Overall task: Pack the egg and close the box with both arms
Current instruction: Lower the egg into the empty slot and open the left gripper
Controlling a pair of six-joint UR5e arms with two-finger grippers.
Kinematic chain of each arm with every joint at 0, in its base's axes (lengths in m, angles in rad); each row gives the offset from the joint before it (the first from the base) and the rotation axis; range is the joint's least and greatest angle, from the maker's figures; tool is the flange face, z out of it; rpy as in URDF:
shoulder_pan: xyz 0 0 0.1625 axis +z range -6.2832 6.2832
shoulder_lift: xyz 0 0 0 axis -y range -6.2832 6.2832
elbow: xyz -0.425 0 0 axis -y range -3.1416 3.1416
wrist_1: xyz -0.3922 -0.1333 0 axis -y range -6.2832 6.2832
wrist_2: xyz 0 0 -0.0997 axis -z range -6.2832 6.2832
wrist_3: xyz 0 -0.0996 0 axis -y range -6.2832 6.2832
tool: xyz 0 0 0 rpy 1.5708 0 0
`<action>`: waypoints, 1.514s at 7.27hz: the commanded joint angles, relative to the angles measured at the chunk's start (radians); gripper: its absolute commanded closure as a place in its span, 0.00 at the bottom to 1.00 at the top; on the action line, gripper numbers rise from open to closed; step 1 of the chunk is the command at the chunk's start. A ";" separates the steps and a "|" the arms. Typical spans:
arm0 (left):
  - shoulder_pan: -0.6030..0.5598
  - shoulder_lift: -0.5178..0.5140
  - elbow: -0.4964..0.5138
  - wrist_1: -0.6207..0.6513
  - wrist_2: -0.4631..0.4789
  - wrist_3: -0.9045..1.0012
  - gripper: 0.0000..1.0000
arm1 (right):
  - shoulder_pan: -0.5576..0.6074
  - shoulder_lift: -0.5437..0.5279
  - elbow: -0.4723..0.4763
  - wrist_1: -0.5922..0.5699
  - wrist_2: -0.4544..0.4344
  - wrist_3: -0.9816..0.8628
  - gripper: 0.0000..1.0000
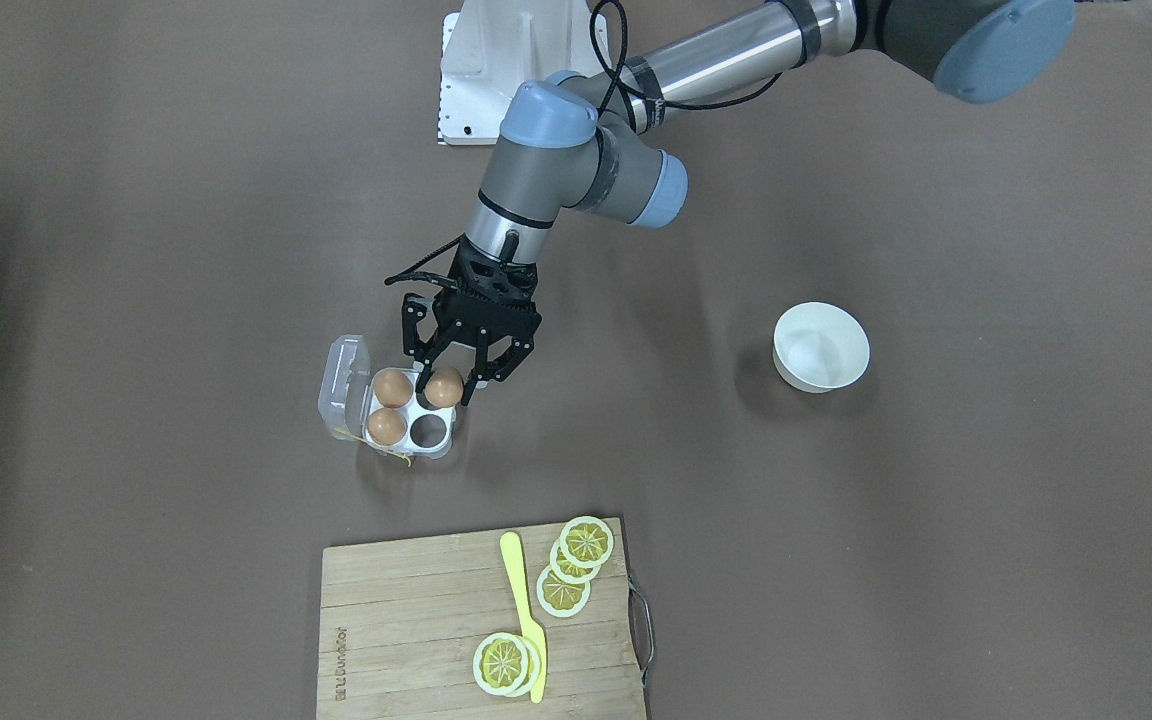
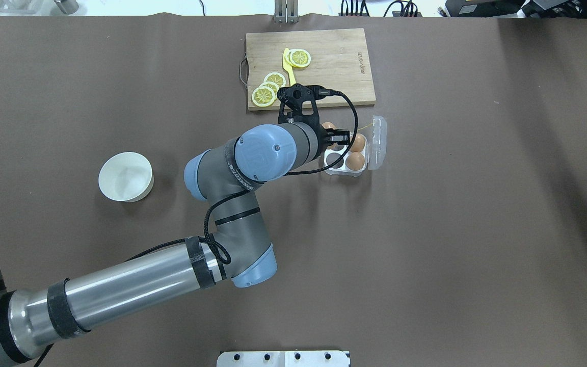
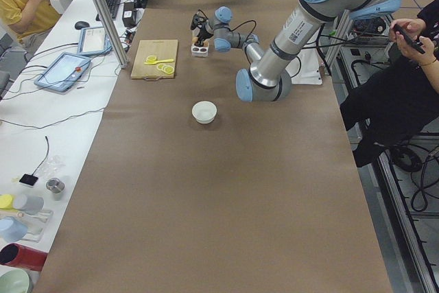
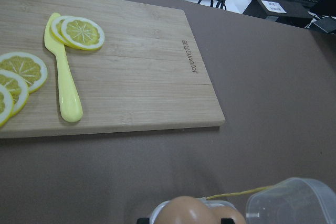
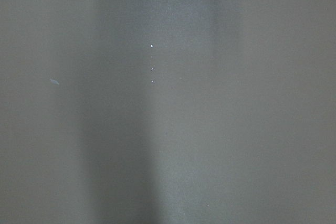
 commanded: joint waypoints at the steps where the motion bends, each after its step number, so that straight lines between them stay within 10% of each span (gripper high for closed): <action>1: 0.027 -0.009 0.020 -0.023 0.046 0.000 0.57 | 0.000 0.000 -0.001 0.000 -0.003 0.000 0.00; 3: 0.030 -0.018 0.021 -0.024 0.054 -0.006 0.54 | 0.000 0.000 0.001 0.000 -0.006 0.002 0.00; 5: 0.030 -0.017 0.020 -0.024 0.087 0.000 0.01 | 0.000 0.001 0.001 0.001 -0.008 0.002 0.00; 11: -0.028 0.069 -0.070 0.023 0.021 0.133 0.01 | -0.008 0.021 0.022 0.011 -0.005 0.002 0.00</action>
